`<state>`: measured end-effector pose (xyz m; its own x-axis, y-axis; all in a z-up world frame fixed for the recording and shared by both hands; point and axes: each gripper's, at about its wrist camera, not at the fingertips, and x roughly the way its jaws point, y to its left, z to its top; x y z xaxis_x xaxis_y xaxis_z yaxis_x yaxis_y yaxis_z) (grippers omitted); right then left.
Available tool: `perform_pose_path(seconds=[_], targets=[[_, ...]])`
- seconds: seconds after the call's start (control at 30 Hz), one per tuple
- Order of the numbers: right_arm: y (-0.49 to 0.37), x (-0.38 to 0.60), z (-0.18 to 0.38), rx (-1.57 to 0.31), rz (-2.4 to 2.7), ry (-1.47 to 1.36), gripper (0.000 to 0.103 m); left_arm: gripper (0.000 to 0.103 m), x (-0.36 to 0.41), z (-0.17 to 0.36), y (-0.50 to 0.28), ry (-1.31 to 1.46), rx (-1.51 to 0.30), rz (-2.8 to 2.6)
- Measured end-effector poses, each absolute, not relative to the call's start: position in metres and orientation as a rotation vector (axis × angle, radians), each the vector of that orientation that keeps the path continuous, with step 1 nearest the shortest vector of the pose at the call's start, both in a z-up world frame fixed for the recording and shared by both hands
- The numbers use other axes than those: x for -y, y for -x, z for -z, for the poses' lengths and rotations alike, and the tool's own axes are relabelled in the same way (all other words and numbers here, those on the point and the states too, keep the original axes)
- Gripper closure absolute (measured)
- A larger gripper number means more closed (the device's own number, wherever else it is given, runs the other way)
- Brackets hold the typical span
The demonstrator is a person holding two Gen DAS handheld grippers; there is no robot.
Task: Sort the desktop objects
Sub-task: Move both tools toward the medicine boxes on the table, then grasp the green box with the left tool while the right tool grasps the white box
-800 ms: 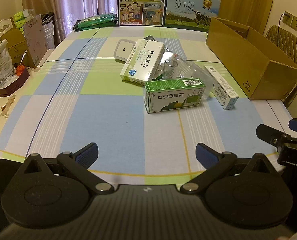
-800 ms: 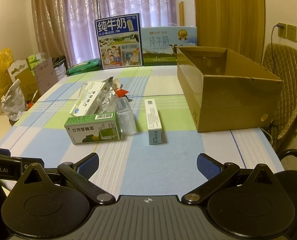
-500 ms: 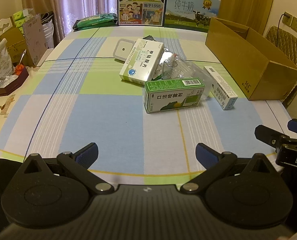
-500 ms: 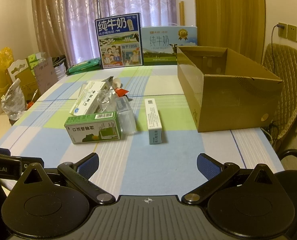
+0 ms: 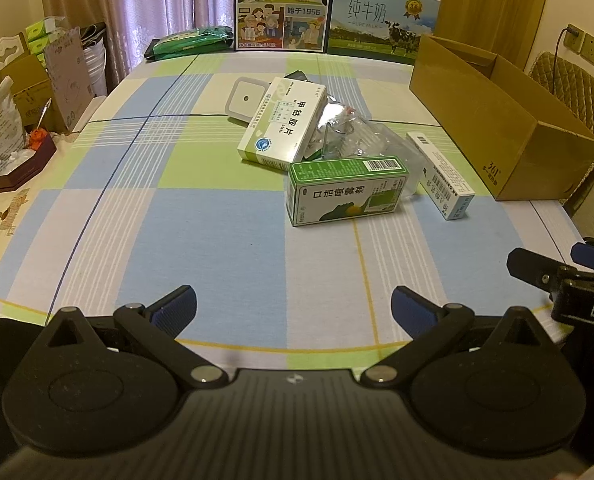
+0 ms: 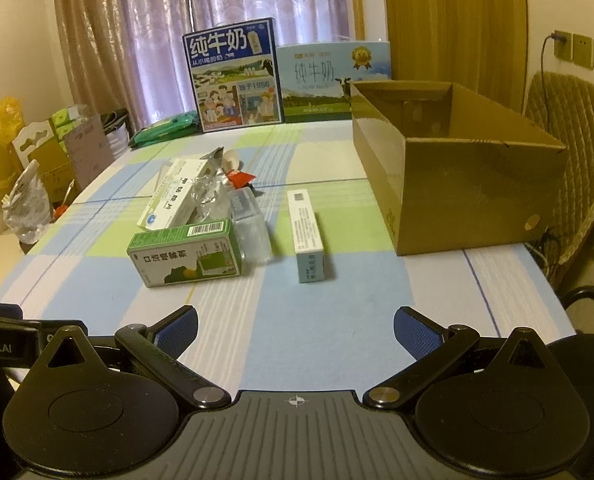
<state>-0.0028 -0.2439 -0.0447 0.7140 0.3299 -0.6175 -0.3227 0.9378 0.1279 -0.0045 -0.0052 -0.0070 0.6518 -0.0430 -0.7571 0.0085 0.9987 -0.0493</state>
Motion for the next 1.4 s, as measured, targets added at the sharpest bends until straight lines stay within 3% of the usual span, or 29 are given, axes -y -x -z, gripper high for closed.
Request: perform_pose_path(seconds=[0.3, 0.57, 0.97, 1.07, 1.4], targets=[[-0.007, 0.256, 0.041, -0.671, -0.333, -0.129, 0.002, 0.001, 0.007, 0.005, 0.003, 0.038, -0.863, 0.048], [-0.026, 0.246, 0.031, -0.583, -0.328, -0.012, 0.002, 0.001, 0.006, -0.006, -0.008, 0.062, -0.835, 0.143], [-0.056, 0.247, 0.046, -0.649, -0.374, 0.013, 0.002, 0.002, 0.01, -0.001, -0.056, -0.225, -0.781, 0.306], [-0.061, 0.239, 0.051, -0.65, -0.402, 0.042, 0.002, 0.012, 0.01, 0.008, -0.072, -0.303, -0.774, 0.355], [-0.101, 0.216, 0.075, -0.735, -0.415, 0.121, 0.029, 0.021, 0.011, 0.041, -0.11, -0.457, -0.741, 0.49]])
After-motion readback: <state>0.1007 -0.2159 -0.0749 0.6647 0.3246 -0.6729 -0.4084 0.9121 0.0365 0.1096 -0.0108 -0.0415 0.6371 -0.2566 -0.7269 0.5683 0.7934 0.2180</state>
